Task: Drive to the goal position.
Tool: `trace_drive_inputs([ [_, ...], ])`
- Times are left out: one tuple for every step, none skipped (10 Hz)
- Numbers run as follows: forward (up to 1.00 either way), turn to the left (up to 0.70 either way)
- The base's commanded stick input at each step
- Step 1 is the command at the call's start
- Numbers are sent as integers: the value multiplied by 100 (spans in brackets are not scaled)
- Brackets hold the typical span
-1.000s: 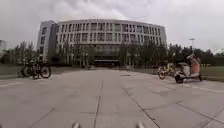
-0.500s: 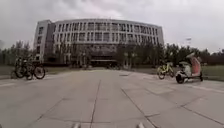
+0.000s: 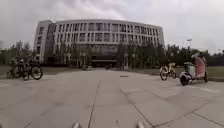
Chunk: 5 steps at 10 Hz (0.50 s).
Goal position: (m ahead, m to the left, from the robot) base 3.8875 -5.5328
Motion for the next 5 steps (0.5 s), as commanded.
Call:
trace_drive_inputs([
  [50,0],
  [50,0],
  [50,0],
  [50,0],
  [50,0],
])
